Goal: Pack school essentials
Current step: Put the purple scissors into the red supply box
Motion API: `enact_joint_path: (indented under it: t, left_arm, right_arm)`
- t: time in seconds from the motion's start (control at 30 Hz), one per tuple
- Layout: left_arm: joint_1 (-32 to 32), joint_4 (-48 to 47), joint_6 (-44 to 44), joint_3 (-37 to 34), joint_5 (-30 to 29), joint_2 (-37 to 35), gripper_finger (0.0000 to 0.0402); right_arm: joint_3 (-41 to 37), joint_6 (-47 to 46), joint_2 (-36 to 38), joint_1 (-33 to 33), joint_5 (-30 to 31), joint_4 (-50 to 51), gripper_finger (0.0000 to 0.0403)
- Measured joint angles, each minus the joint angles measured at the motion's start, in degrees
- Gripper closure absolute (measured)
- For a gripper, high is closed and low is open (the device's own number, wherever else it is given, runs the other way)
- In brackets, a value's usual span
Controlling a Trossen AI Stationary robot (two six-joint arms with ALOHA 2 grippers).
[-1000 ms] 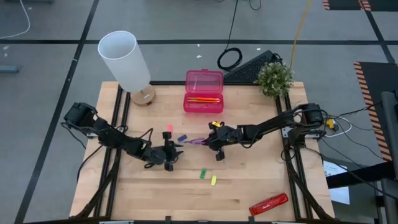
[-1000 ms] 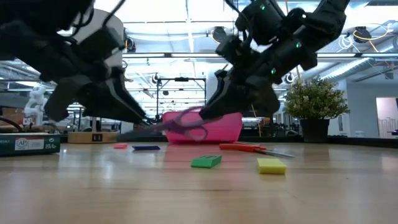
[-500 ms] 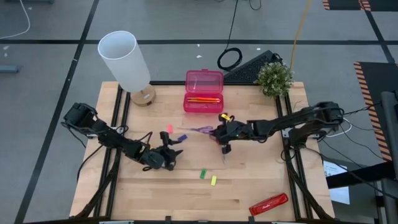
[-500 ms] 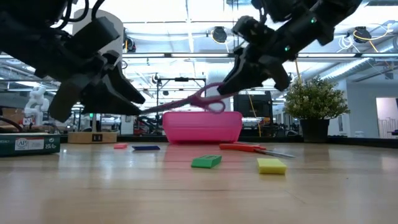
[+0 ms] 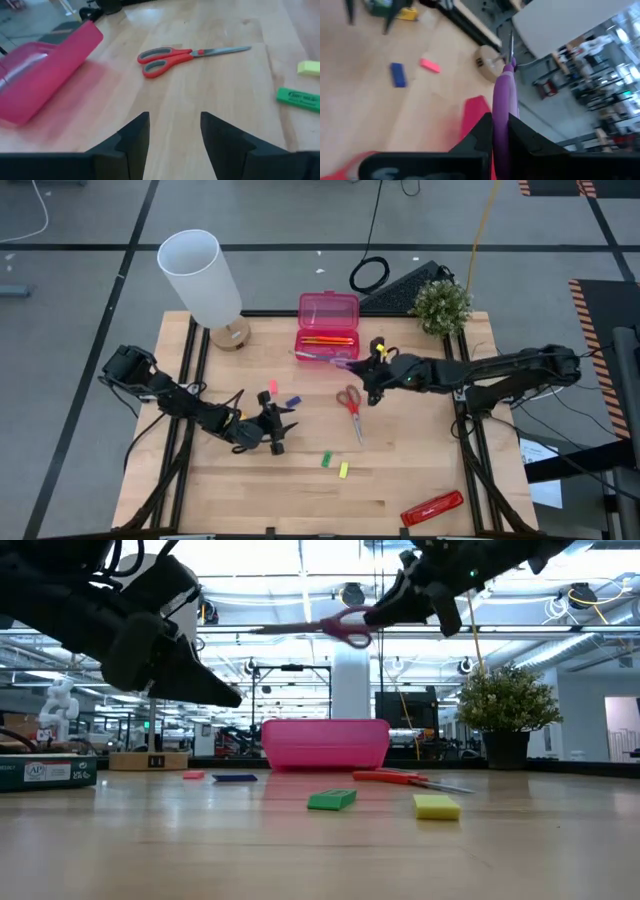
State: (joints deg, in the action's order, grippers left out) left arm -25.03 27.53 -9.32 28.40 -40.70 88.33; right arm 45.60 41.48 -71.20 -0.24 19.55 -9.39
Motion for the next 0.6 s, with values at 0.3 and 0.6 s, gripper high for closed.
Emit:
enact_joint_path:
  t: [0.3,0.6]
  left_arm:
    - [0.0,0.0,-2.9,0.0,1.8,0.0,0.0225]
    - [0.9,-0.2,-4.0,0.0,1.9,0.0,0.0225]
  right_arm:
    - [0.0,13.7,3.7,-7.9,-5.0,0.5,0.0383]
    - [0.1,20.4,1.6,-23.9,-24.5,0.8,0.0383]
